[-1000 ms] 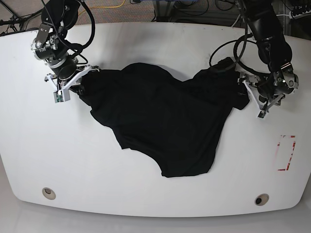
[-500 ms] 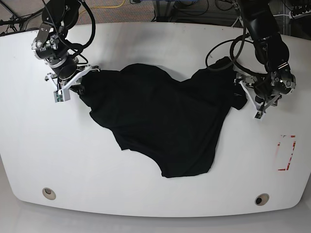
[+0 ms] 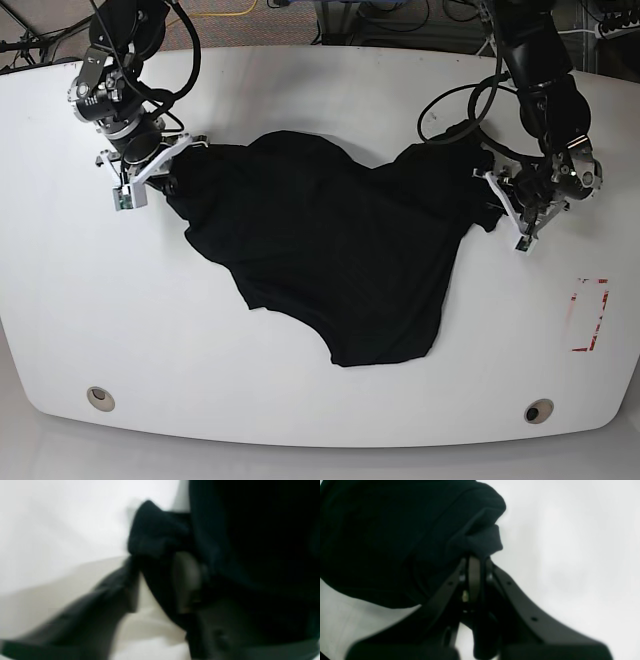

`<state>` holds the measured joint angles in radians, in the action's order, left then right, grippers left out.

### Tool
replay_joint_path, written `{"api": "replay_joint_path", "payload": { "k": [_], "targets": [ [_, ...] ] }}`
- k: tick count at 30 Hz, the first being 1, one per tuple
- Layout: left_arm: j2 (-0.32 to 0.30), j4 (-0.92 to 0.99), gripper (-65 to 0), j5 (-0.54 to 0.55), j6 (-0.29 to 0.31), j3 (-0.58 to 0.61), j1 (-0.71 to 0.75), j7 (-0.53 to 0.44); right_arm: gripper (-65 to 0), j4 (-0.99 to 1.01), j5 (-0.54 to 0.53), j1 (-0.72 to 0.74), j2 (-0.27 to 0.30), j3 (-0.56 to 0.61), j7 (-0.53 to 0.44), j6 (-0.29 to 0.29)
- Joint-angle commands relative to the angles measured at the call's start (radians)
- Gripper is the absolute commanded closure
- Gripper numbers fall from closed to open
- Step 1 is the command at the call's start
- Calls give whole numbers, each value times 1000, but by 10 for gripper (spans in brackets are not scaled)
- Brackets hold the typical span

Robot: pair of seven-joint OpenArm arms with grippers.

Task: Fold the T-shirt properly
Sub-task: 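Lift the shirt with both grippers and pull the edges apart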

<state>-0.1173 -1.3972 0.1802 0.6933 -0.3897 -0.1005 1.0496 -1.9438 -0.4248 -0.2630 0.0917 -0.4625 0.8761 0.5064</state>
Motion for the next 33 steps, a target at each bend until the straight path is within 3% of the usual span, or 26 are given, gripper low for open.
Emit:
{"api": "replay_joint_path", "payload": {
  "k": [1, 2, 11, 33],
  "targets": [
    [3, 20, -46, -23, 5, 2, 9, 53, -13, -22, -18, 8, 7, 0, -19, 7],
    [3, 22, -1, -25, 5, 2, 9, 51, -13, -22, -18, 6, 7, 0, -19, 7],
    [-2, -4, 0, -23, 5, 2, 9, 54, -13, -26, -18, 8, 7, -2, -19, 7],
    [-2, -528, 0, -21, 5, 1, 34, 255, -13, -75, -18, 31, 6, -6, -21, 4]
  ]
}}
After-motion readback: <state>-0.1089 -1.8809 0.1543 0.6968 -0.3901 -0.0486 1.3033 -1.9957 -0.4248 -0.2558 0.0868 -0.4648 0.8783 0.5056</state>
